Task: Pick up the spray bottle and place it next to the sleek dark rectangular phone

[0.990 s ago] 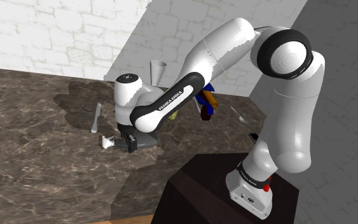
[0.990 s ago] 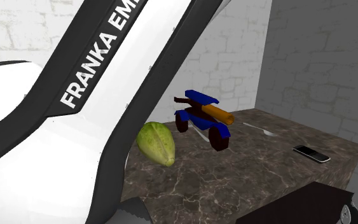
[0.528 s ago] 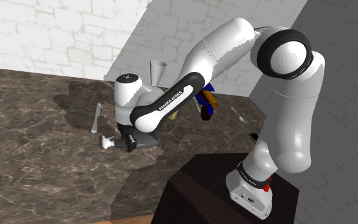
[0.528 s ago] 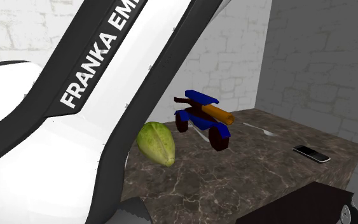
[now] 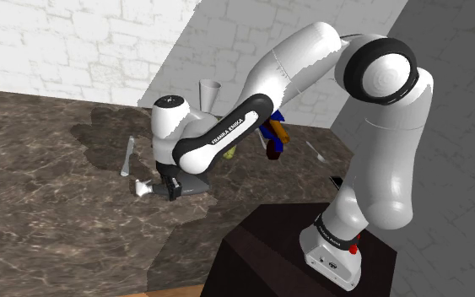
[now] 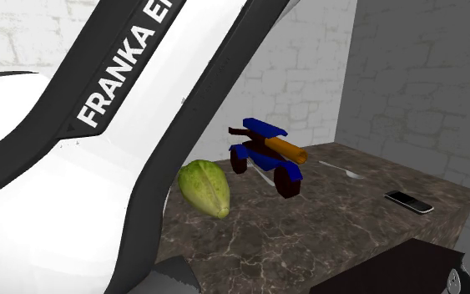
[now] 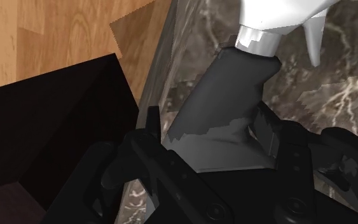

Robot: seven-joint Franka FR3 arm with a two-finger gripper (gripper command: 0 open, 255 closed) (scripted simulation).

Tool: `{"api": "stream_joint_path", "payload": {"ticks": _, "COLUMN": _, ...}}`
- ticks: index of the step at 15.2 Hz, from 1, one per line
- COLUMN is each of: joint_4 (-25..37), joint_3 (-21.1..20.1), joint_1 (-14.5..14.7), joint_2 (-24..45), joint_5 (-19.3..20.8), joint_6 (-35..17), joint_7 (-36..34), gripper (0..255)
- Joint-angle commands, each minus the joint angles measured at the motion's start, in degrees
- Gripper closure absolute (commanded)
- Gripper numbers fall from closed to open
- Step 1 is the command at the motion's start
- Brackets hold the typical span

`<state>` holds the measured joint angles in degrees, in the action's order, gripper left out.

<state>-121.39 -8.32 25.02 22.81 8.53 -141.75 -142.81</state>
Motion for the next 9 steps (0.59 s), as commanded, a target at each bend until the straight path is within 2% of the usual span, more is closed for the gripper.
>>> {"api": "stream_joint_path", "payload": {"ticks": 1, "joint_4": 0.1, "joint_3": -0.18, "joint_1": -0.13, "joint_2": -1.02, "joint_5": -0.32, "joint_6": 1.11, "joint_7": 0.25, "gripper": 255}}
{"api": "stream_joint_path", "payload": {"ticks": 9, "joint_4": 0.59, "joint_3": -0.88, "joint_1": -0.6, "joint_2": -5.65, "joint_5": -1.75, "joint_6": 6.15, "joint_7": 1.35, "gripper": 255}}
